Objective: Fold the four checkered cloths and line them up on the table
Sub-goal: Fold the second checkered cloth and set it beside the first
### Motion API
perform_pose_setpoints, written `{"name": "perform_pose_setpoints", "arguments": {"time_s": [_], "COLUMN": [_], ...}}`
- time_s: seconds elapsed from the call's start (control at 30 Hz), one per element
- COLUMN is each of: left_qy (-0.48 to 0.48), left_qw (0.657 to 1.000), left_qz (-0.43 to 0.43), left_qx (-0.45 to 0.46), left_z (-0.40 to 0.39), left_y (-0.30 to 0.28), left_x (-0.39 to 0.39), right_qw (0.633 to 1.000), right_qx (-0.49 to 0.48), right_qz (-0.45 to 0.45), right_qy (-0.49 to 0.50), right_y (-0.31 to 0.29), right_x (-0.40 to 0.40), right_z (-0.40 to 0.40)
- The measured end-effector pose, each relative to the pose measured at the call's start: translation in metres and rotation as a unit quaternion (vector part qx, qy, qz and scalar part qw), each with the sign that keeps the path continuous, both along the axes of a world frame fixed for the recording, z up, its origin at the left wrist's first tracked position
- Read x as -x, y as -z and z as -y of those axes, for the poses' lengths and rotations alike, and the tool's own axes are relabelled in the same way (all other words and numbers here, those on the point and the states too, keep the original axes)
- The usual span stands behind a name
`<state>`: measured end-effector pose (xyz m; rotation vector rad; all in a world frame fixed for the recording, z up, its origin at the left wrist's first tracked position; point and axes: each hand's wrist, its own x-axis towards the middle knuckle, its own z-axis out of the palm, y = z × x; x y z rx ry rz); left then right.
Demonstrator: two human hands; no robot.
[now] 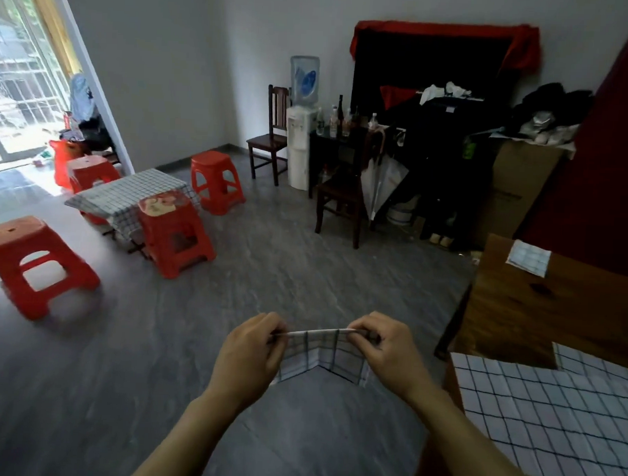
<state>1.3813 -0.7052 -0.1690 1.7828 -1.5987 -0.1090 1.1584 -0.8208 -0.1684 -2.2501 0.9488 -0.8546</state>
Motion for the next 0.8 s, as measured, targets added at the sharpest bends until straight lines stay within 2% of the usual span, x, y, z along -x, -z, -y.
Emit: {"name": "perform_pose_setpoints", "arguments": {"time_s": [0.2, 0.47, 0.8], "left_qy": [0.017, 0.079, 0.252], "left_qw": [0.997, 0.997, 0.967], "left_qz": [0.058, -0.009, 0.042], "left_qx": [-0.043, -0.016, 0.006], "left_z": [0.101, 0.246, 0.437], "left_y": [-0.009, -0.022, 0.003], "left_x": [-0.067, -0.110, -0.176], "right_qw": [0.999, 0.995, 0.971], "right_qx": [-0.032, -0.013, 0.007], "right_qz": [0.032, 0.008, -0.040], "right_qy": [0.020, 0.096, 0.234], "right_y": [0.005, -0.023, -0.027], "right_x": [-0.062, -0.087, -0.135], "right_z": [0.090, 0.200, 0.318]}}
